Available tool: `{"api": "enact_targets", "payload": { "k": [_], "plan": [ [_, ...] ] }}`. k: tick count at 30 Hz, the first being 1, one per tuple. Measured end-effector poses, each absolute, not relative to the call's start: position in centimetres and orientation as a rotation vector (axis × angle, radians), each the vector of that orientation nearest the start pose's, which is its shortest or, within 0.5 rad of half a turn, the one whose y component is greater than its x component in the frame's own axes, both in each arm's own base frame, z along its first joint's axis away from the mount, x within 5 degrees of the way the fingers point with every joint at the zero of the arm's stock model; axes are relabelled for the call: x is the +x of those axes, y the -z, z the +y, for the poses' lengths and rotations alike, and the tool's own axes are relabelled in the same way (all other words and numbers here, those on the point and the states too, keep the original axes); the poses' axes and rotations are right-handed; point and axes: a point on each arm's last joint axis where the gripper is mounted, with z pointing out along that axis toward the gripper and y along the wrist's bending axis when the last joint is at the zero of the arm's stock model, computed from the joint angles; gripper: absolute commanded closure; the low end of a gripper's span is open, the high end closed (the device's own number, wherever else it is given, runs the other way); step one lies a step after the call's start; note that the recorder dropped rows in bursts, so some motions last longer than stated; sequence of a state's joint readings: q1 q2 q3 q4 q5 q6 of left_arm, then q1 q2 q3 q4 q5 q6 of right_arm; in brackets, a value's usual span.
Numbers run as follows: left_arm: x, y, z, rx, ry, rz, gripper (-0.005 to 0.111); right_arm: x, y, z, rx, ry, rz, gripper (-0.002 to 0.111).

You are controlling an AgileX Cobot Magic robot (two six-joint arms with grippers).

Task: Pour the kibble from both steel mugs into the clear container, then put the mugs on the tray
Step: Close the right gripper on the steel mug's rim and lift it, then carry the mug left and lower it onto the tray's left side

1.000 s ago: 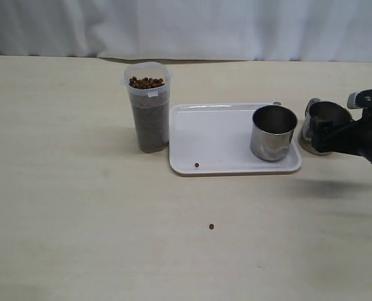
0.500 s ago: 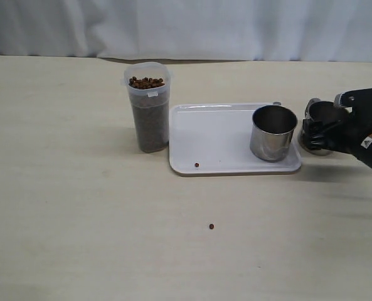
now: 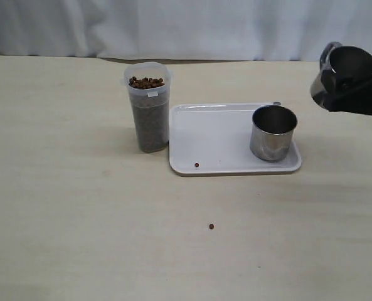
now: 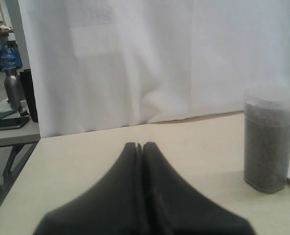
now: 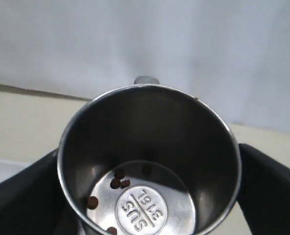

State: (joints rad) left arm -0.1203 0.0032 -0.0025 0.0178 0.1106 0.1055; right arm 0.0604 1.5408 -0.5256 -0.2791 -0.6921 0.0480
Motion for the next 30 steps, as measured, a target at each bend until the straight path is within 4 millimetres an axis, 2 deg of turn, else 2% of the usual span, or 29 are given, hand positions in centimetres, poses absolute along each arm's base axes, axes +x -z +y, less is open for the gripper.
{"api": "enact_targets", "payload": {
  "k": [3, 7, 12, 14, 16, 20, 22, 30],
  "plan": [
    [5.6, -20.4, -0.7, 0.192, -0.004, 1.583, 0.107, 27.7, -21.0, 5.0, -0.405, -0.18, 1.713, 0.103],
    [5.6, -20.4, -0.7, 0.192, -0.004, 1.583, 0.107, 26.8, -21.6, 8.6, -0.536, -0.293, 1.652, 0.103],
    [5.6, -20.4, -0.7, 0.192, -0.004, 1.583, 0.107, 25.9, -22.0, 14.0, -0.696, -0.429, 1.599, 0.103],
    [5.6, -20.4, -0.7, 0.192, -0.004, 1.583, 0.107, 25.9, -21.3, 16.7, -0.773, -0.47, 1.631, 0.103],
    [5.6, -20.4, -0.7, 0.192, -0.004, 1.583, 0.107, 26.5, -19.8, 17.6, -0.794, -0.477, 1.679, 0.103],
    [5.6, -20.4, -0.7, 0.192, -0.004, 1.583, 0.107, 27.5, -17.6, 18.0, -0.778, -0.475, 1.757, 0.103],
    [5.6, -20.4, -0.7, 0.192, -0.004, 1.583, 0.107, 28.7, -15.6, 18.6, -0.782, -0.474, 1.808, 0.103],
    [5.6, -20.4, -0.7, 0.192, -0.004, 1.583, 0.107, 30.9, -12.2, 19.8, -0.803, -0.467, 1.864, 0.103]
  ]
}}
